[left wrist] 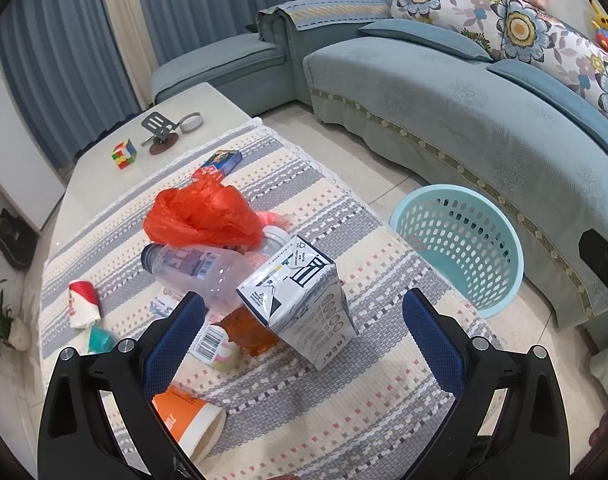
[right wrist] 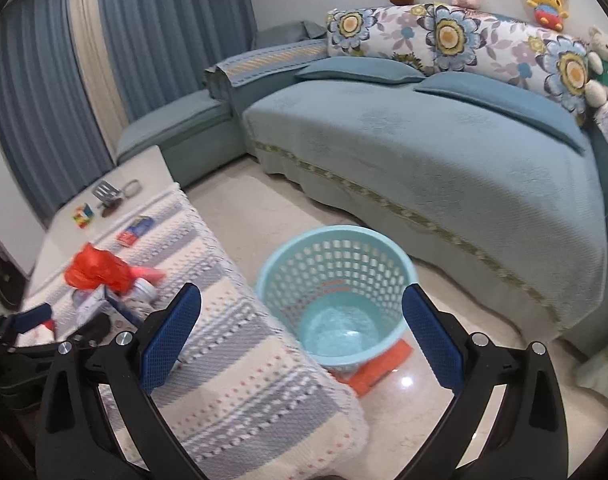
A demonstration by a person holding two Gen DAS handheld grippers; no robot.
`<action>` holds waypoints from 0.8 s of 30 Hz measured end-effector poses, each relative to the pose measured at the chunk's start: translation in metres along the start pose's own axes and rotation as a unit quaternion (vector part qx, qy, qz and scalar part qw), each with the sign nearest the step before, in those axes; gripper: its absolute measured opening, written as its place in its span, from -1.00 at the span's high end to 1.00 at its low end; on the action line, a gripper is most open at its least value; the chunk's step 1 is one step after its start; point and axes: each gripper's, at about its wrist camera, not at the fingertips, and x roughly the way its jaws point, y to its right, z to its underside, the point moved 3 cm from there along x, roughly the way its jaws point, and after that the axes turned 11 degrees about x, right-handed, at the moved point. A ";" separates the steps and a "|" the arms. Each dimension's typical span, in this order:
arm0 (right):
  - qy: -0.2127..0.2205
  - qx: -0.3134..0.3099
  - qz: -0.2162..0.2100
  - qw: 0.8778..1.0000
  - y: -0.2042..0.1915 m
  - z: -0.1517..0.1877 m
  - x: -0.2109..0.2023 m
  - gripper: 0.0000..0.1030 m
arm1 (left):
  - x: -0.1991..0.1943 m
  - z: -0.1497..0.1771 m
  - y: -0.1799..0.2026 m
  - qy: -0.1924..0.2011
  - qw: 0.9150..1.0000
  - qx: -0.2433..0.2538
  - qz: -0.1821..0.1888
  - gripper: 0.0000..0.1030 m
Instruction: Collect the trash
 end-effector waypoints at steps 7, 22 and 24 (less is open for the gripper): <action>0.006 0.020 -0.015 1.000 0.004 -0.004 -0.005 -0.87 | 0.001 0.001 -0.003 -0.001 1.000 -0.005 0.001 -0.86; 0.176 -0.010 0.051 0.983 0.005 -0.007 -0.064 -0.87 | -0.001 0.001 -0.005 0.010 1.000 -0.007 -0.002 -0.86; 0.191 -0.015 0.099 0.976 0.005 -0.005 -0.064 -0.87 | -0.002 0.001 -0.004 0.013 1.000 -0.006 0.004 -0.86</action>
